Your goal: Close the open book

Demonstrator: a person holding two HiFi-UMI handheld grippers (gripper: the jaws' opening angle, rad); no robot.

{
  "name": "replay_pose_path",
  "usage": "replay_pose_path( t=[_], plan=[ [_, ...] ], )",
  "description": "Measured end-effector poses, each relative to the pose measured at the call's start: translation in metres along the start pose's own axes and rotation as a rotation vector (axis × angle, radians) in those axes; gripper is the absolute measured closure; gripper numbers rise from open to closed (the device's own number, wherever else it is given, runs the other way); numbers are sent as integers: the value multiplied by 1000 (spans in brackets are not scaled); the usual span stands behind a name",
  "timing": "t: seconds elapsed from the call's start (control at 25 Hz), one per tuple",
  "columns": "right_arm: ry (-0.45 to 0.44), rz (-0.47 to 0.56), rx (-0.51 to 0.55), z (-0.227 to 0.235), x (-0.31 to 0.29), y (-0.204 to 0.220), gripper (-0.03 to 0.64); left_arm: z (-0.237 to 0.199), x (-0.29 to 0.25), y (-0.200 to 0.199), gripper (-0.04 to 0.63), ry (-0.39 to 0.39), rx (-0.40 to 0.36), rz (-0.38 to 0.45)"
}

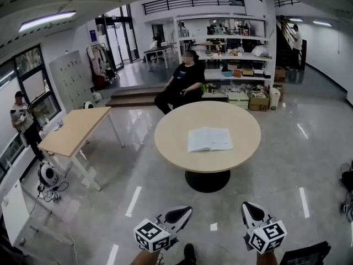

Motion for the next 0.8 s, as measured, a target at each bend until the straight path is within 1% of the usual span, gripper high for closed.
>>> replay_pose_path(
  t=[0.16,0.32,0.4,0.6,0.8],
  plan=[
    [14,20,9,12,-54,-20,618,-55,-32,-11,607,47,23,19],
    [44,24,23,28,-109,-41,618,-106,-61,-28,607,111,1,30],
    [57,20,31,34,-133,-47,618,-129,-75,-32,607,128,3,26],
    [46,-20,35,46,-177,-53,618,-168,-108,-37,606,138,42,31],
    [31,-25,34,75,-218,-60,618,-201,-143,-39,606,123,74,21]
  ],
)
Point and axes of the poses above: the fingertips, and each gripper's own axes: x backward along the fingers, z to its right, y out of its underside, the point moved 7 cm from there along x, backward along the fingers, and after that the axes turned 6 degrees about -y, right-handed, at the moved point
